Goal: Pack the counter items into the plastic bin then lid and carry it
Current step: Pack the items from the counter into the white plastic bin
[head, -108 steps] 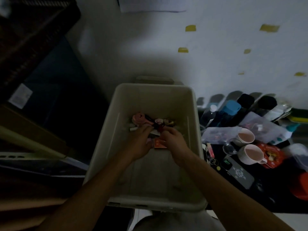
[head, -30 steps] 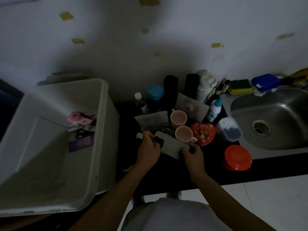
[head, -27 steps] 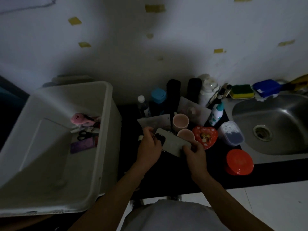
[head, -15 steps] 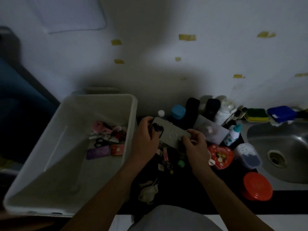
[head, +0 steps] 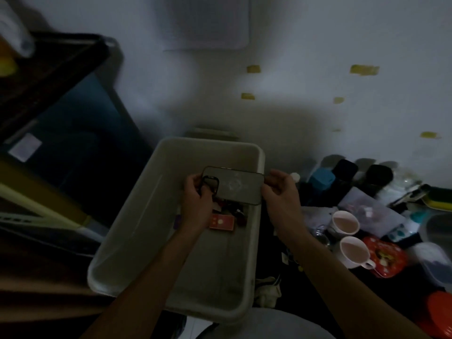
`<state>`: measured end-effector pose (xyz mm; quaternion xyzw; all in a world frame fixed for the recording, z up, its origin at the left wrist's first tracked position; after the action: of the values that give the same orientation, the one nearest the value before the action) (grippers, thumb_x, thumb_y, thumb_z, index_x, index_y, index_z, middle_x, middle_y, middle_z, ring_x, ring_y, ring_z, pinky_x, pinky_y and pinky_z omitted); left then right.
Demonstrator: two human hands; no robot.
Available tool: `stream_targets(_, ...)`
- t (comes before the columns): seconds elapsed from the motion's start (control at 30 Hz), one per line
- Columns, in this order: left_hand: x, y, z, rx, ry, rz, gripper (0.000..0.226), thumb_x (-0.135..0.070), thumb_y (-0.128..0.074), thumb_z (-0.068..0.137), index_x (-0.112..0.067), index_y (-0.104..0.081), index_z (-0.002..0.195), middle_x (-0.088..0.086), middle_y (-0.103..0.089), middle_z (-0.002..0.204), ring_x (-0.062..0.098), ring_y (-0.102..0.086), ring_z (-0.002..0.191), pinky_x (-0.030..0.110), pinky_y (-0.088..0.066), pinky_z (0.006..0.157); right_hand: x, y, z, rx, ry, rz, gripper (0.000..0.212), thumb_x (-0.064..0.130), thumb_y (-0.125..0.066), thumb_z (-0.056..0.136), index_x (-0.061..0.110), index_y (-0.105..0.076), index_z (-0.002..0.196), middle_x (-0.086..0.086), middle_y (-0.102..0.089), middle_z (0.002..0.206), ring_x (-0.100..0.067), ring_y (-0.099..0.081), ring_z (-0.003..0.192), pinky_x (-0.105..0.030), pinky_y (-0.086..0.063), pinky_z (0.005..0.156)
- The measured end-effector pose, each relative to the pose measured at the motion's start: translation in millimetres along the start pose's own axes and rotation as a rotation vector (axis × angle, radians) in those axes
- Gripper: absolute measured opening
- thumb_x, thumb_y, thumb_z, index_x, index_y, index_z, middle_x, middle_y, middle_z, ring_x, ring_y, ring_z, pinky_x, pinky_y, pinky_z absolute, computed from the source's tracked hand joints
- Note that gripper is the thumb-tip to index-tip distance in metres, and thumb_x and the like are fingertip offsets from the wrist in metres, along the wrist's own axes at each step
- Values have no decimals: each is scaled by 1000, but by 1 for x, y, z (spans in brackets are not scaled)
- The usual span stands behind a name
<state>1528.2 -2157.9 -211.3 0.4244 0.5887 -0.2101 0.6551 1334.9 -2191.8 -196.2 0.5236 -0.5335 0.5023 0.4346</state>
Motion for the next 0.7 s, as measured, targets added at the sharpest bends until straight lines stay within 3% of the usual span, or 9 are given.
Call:
stream_targets(0.1,17,27,16,-40,53,0,19,-18,-50,99,-17,-53,118,-5,-59,105,5,-57,87,9,-39,61,-8,-39,3,35,-10,-54,41,6,-56,93,21,-46,129,5,-62,117,-8,-65,102,-28,-58,82)
stream_targets(0.17,31,39,27,-66,73,10,18,-20,-52,99,-14,-54,116,-2,-60,104,13,-57,93,9,-38,62,-18,-62,4,52,-5,-100,42,1,-53,92,19,-46,130,9,-60,114,-5,-62,101,-21,-56,79)
stream_targets(0.3,59,53,47,-48,132,47,19,-16,-50,100,-10,-52,118,2,-59,107,13,-55,90,11,-39,59,-40,-95,10,46,-45,-186,42,-4,-50,92,18,-48,127,14,-58,107,2,-60,95,-14,-52,72)
stream_targets(0.4,79,55,61,22,215,63,25,-11,-46,100,-8,-50,124,6,-59,113,16,-55,93,24,-42,69,-59,-112,16,26,-122,-206,40,-1,-51,94,17,-47,129,8,-57,109,-8,-60,99,-15,-50,69)
stream_targets(0.53,104,58,77,140,271,149,33,-23,-52,96,-16,-54,129,3,-63,120,22,-61,102,35,-51,87,-84,-132,22,46,-182,-268,42,0,-51,94,10,-44,134,1,-53,112,-5,-54,94,-5,-45,62)
stream_targets(0.6,114,58,82,184,271,239,34,-31,-54,93,-23,-59,125,0,-64,116,25,-63,105,39,-51,92,-96,-140,26,56,-224,-268,43,-3,-48,92,11,-45,133,-2,-55,114,-12,-56,98,-13,-50,71)
stream_targets(0.7,120,57,85,213,271,342,34,-29,-52,94,-17,-60,124,12,-63,124,32,-60,110,39,-49,94,-108,-146,27,84,-248,-284,50,-9,-43,85,13,-50,130,-7,-57,122,-23,-58,113,-31,-52,90)
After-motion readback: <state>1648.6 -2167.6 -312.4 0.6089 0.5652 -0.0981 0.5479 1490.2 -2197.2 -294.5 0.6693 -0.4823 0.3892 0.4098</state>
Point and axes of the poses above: each hand's wrist, its own z-axis towards the middle knuckle, its own y-axis out of the back of the hand, x = y × z, the point moved 3 cm from there along z, towards the middle knuckle
